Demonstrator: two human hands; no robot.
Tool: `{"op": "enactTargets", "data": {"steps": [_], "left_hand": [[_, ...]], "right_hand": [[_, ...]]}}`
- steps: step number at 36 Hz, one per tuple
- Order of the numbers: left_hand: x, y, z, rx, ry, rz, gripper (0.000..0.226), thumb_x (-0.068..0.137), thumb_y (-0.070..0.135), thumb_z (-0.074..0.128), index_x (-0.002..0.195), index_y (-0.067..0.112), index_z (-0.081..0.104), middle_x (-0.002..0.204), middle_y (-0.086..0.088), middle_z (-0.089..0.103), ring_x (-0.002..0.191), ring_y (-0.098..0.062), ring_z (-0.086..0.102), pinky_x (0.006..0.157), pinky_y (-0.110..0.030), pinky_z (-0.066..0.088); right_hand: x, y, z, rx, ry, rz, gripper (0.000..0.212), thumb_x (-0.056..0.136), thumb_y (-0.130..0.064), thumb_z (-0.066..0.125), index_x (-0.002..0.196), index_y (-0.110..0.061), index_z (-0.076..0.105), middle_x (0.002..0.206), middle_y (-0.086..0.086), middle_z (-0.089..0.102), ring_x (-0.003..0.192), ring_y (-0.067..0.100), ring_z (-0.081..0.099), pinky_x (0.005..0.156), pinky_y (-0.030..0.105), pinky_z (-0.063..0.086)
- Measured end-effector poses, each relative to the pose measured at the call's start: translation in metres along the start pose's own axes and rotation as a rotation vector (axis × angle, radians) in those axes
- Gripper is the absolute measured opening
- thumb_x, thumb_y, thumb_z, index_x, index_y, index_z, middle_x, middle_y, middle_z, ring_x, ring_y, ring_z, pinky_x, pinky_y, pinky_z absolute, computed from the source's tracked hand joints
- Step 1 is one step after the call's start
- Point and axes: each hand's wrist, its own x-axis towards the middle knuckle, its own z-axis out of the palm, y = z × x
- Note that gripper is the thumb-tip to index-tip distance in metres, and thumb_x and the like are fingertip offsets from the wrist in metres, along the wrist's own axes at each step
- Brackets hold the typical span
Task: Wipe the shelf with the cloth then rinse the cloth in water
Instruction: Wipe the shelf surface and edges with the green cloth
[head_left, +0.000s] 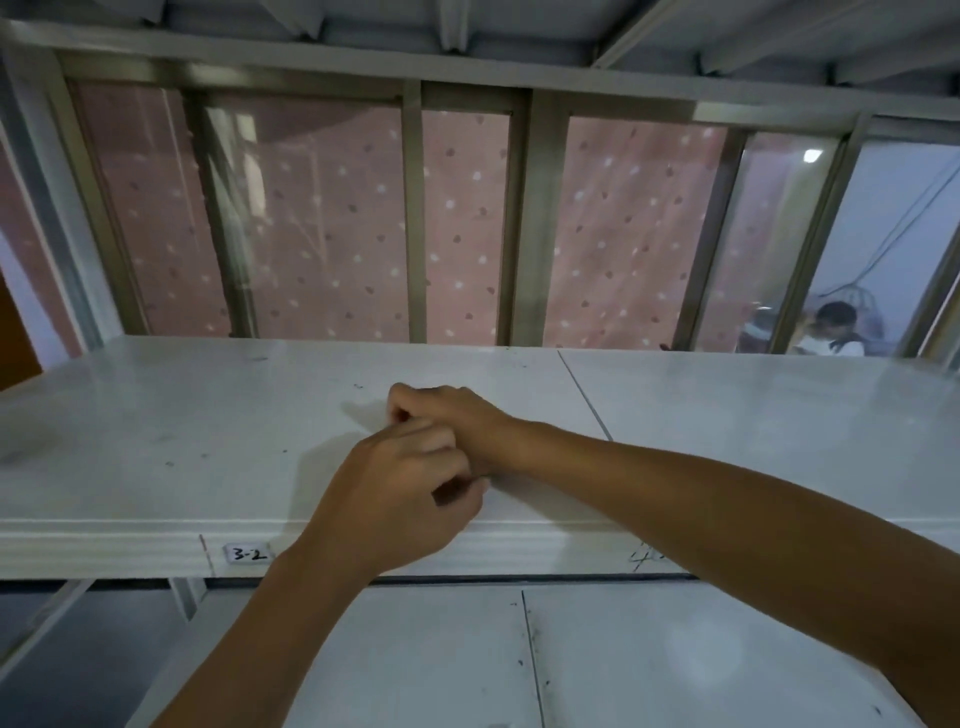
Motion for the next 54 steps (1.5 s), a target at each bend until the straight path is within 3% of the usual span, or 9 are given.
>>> {"op": "enactTargets", "data": {"steps": [6,11,16,27,32,38,45,50,54], "left_hand": [[-0.006,-0.003,-0.003,0.076,-0.074,-0.011,0.032,0.089,0.035,0.068,0.064,0.015,0.068,0.066,0.004,0.061,0.064,-0.017,0.055,0.055,-0.036,0.050],[-0.006,-0.002,-0.002,0.054,-0.096,-0.011,0.032,0.091,0.033,0.068,0.063,0.016,0.065,0.066,0.005,0.061,0.062,-0.015,0.053,0.056,-0.035,0.049],[-0.007,-0.003,-0.002,0.087,-0.133,-0.022,0.034,0.092,0.036,0.065,0.063,0.019,0.063,0.067,0.007,0.059,0.062,-0.013,0.051,0.057,-0.033,0.047],[-0.006,-0.002,-0.002,0.046,-0.109,-0.068,0.034,0.091,0.035,0.068,0.062,0.018,0.064,0.066,0.008,0.060,0.062,-0.012,0.051,0.057,-0.033,0.047],[-0.006,-0.002,-0.003,0.044,-0.107,-0.070,0.034,0.091,0.035,0.069,0.062,0.017,0.063,0.066,0.007,0.059,0.063,-0.013,0.052,0.057,-0.035,0.048],[-0.009,0.001,-0.004,0.024,0.053,-0.012,0.045,0.092,0.024,0.070,0.052,0.012,0.053,0.055,0.003,0.051,0.053,-0.015,0.043,0.051,-0.033,0.041],[-0.013,0.006,-0.005,0.118,0.204,0.139,0.044,0.084,0.015,0.072,0.046,0.013,0.052,0.047,-0.001,0.049,0.044,-0.015,0.042,0.053,-0.021,0.028],[-0.015,0.006,-0.005,0.120,0.214,0.151,0.048,0.083,0.018,0.074,0.045,0.013,0.046,0.047,-0.001,0.041,0.043,-0.019,0.034,0.043,-0.027,0.029],[-0.017,0.006,-0.004,0.116,0.214,0.156,0.049,0.083,0.017,0.074,0.045,0.013,0.044,0.046,-0.001,0.040,0.041,-0.020,0.032,0.040,-0.030,0.029]], "right_hand": [[0.018,0.074,-0.019,-0.078,0.246,0.264,0.024,0.096,-0.043,0.056,0.094,-0.020,0.049,0.083,0.001,0.061,0.077,0.023,0.058,0.067,0.035,0.047],[0.017,0.185,-0.052,-0.227,0.311,0.626,0.032,0.098,-0.042,0.052,0.109,-0.012,0.048,0.097,0.013,0.065,0.084,0.030,0.062,0.072,0.038,0.053],[0.028,0.238,-0.062,-0.256,0.288,0.769,0.039,0.098,-0.043,0.052,0.115,-0.008,0.046,0.102,0.016,0.064,0.088,0.033,0.064,0.075,0.042,0.055],[0.078,0.207,-0.046,-0.272,0.216,0.556,0.039,0.100,-0.042,0.045,0.120,-0.009,0.048,0.109,0.017,0.064,0.091,0.034,0.061,0.072,0.035,0.045],[0.094,0.151,-0.026,-0.197,0.145,0.320,0.026,0.103,-0.041,0.043,0.105,-0.016,0.046,0.087,0.005,0.063,0.080,0.025,0.061,0.071,0.037,0.050],[0.060,0.059,-0.005,-0.155,0.071,-0.019,0.023,0.101,-0.043,0.047,0.100,-0.020,0.048,0.089,0.001,0.063,0.077,0.020,0.059,0.071,0.038,0.050],[-0.011,-0.015,0.004,0.071,-0.028,-0.316,0.014,0.091,-0.014,0.056,0.090,-0.026,0.048,0.079,-0.013,0.056,0.074,0.008,0.054,0.069,0.028,0.046],[0.013,0.039,-0.003,-0.009,0.131,-0.120,0.018,0.097,-0.042,0.052,0.098,-0.023,0.049,0.090,-0.004,0.064,0.079,0.017,0.061,0.071,0.037,0.051],[0.033,0.124,-0.024,-0.129,0.192,0.212,0.022,0.101,-0.043,0.048,0.097,-0.021,0.047,0.085,0.004,0.063,0.074,0.023,0.059,0.064,0.034,0.044]]}}
